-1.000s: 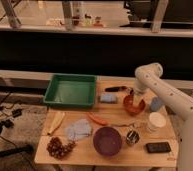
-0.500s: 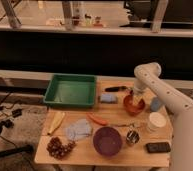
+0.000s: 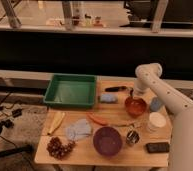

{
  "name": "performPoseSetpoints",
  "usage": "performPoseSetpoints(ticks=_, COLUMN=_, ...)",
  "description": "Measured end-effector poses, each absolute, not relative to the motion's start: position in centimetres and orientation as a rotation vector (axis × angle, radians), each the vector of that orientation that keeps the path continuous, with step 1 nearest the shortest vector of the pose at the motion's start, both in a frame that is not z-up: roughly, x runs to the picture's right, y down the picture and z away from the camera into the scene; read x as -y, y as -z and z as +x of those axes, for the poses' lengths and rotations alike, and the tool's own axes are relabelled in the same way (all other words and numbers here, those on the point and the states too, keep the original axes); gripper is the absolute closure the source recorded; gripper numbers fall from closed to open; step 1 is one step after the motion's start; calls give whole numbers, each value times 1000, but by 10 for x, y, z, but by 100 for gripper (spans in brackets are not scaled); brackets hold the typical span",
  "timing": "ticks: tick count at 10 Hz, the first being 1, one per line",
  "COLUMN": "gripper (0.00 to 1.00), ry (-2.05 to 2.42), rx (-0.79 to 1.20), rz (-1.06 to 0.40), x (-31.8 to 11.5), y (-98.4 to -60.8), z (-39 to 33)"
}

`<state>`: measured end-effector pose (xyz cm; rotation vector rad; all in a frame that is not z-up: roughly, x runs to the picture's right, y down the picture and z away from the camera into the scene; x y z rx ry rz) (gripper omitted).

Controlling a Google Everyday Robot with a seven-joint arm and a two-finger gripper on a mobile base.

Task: Stack bowls on top of each other

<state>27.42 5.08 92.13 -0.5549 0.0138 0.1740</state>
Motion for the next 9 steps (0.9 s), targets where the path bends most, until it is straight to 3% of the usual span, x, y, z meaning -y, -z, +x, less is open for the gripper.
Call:
performPoseSetpoints(ticks=1, gripper=100, ry=-177, rx=-14, rz=-552, x=-50, y=-919, z=277)
performPoseSetpoints(ticks=4, gripper=100, ry=-188, rx=-23, rz=-532, x=-32, y=-895, z=269)
performPoseSetpoints(ticks=9, gripper=100, ry=-201, rx=-63, rz=-405, x=28, y=-799, z=262)
